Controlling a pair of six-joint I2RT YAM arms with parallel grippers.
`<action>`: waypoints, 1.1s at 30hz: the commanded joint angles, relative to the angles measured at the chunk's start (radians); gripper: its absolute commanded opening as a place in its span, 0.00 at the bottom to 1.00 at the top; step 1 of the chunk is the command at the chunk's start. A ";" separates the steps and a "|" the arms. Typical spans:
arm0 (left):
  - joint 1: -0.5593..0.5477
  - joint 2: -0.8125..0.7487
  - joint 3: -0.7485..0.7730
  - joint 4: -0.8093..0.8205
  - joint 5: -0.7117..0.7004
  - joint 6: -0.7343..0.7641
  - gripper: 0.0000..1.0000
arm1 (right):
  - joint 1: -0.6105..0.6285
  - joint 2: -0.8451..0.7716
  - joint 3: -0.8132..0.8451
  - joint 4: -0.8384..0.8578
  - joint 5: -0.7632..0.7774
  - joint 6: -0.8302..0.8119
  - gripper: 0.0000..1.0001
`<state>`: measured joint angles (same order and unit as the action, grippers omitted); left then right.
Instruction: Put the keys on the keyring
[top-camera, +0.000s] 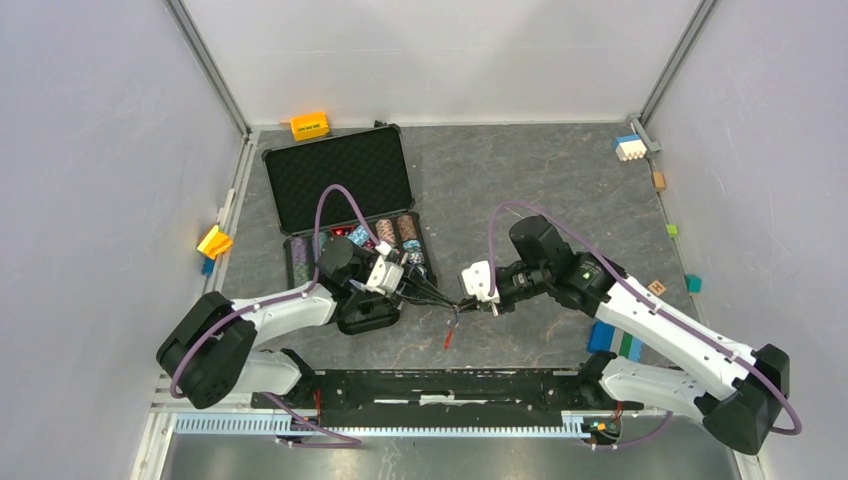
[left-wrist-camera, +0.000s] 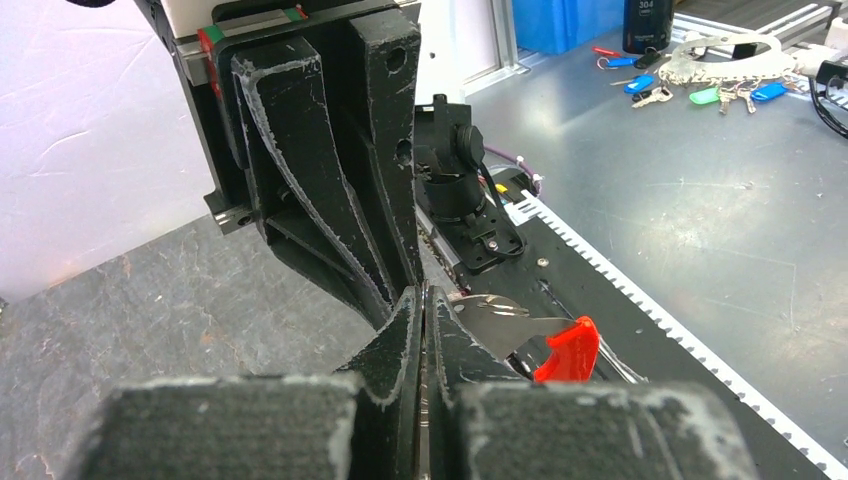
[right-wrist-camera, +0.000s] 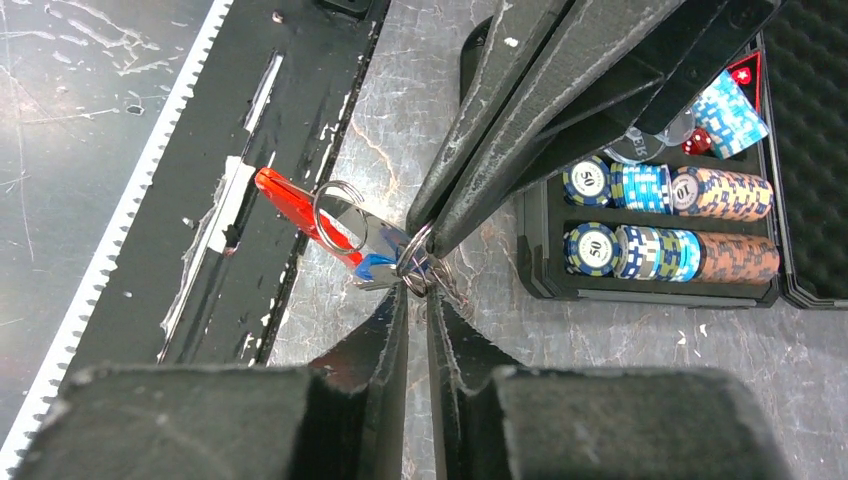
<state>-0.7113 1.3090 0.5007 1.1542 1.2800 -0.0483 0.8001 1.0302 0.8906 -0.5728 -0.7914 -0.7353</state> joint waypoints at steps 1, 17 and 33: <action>-0.006 -0.009 -0.004 0.021 0.023 0.045 0.02 | -0.004 0.006 0.031 0.024 -0.043 -0.016 0.15; -0.010 -0.008 -0.001 -0.008 0.050 0.103 0.02 | -0.004 0.035 0.043 0.052 -0.040 0.026 0.04; -0.010 -0.003 -0.001 -0.029 0.047 0.118 0.02 | -0.004 -0.022 0.082 -0.035 0.000 -0.005 0.00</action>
<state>-0.7151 1.3090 0.4999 1.1084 1.3190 0.0315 0.7998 1.0325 0.9165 -0.5922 -0.7956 -0.7242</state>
